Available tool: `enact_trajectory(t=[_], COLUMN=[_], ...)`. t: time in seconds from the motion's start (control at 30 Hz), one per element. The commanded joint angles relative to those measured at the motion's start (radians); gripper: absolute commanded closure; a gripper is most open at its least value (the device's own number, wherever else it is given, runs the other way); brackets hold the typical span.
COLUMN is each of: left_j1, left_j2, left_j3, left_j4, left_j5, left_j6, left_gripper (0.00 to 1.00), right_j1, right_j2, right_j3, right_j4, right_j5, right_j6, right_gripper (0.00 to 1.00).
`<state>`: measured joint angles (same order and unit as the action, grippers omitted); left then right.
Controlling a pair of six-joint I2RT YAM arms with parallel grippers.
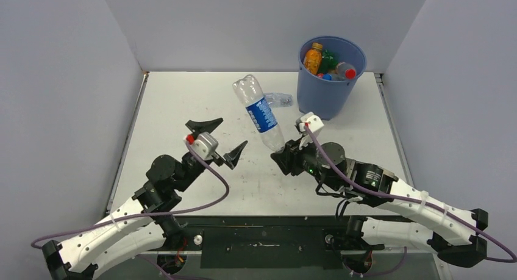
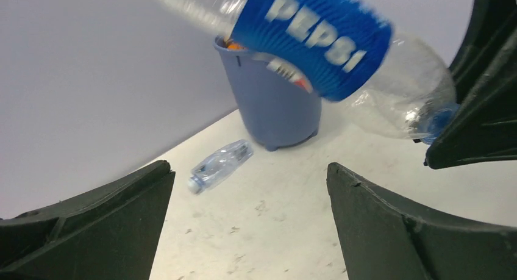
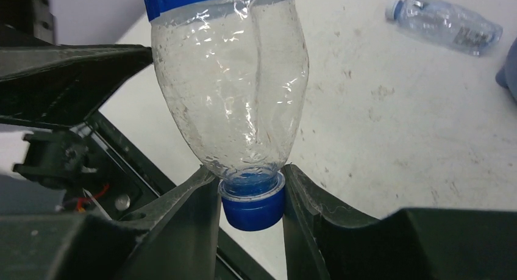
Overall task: Put the plastic bottles in the bin
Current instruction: Pick up the plastic bottle at the center of the board.
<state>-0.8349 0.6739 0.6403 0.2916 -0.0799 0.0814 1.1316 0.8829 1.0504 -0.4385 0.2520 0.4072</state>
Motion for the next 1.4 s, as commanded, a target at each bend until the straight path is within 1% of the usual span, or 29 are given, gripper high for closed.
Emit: enact_trajectory(t=[0.0,0.07,0.13,0.17,0.23,0.33,0.47,0.6,0.73,0.8,0.9,0.97,1.03,1.27,1.33,1.37], left_j1=[-0.169,-0.240,-0.295,-0.317,-0.334,-0.334,-0.336,-0.335,-0.340,-0.349,-0.363,-0.376,-0.388,-0.397,-0.398,-0.398], left_j2=[-0.029,-0.046,-0.056,-0.057,-0.051,-0.046,0.008,0.047,0.076,0.093,0.124,0.147,0.172,0.188,0.189,0.190], left_j3=[0.040,0.002,-0.050,-0.065,-0.061,-0.059,-0.041,-0.023,-0.022,-0.025,-0.023,-0.017,-0.015,-0.010,-0.012,-0.013], left_j4=[-0.094,-0.078,-0.030,-0.031,-0.064,-0.109,-0.181,-0.238,-0.280,-0.281,-0.271,-0.270,-0.261,-0.222,-0.216,-0.214], left_j5=[-0.258,-0.330,-0.385,-0.405,-0.414,-0.376,-0.355,-0.327,-0.306,-0.306,-0.309,-0.316,-0.333,-0.353,-0.366,-0.368], left_j6=[0.509,0.708,0.916,1.012,1.102,1.183,1.295,1.360,1.382,1.383,1.384,1.391,1.404,1.399,1.398,1.400], left_gripper=[0.04,0.04,0.04,0.04,0.04,0.04,0.04,0.04,0.04,0.04,0.00,0.10,0.16,0.27,0.34,0.36], right_j1=[-0.006,-0.017,-0.033,-0.038,-0.042,-0.043,-0.044,-0.044,-0.044,-0.044,-0.042,-0.037,-0.032,-0.027,-0.027,-0.027], right_j2=[0.052,0.073,0.100,0.112,0.136,0.168,0.203,0.237,0.245,0.248,0.256,0.257,0.258,0.243,0.238,0.237], right_j3=[0.068,0.092,0.112,0.118,0.127,0.133,0.143,0.166,0.200,0.215,0.236,0.243,0.250,0.253,0.253,0.254], right_j4=[-0.250,-0.286,-0.313,-0.322,-0.339,-0.355,-0.371,-0.419,-0.470,-0.491,-0.513,-0.521,-0.528,-0.534,-0.529,-0.527], right_j5=[-0.040,-0.063,-0.118,-0.146,-0.188,-0.227,-0.307,-0.353,-0.373,-0.386,-0.413,-0.425,-0.427,-0.416,-0.408,-0.407], right_j6=[0.030,0.029,0.027,0.027,0.025,0.020,0.003,-0.023,-0.051,-0.061,-0.080,-0.088,-0.094,-0.091,-0.087,-0.084], right_gripper=[0.95,0.95,0.95,0.95,0.95,0.95,0.95,0.95,0.95,0.95,0.95,0.95,0.95,0.95,0.95,0.95])
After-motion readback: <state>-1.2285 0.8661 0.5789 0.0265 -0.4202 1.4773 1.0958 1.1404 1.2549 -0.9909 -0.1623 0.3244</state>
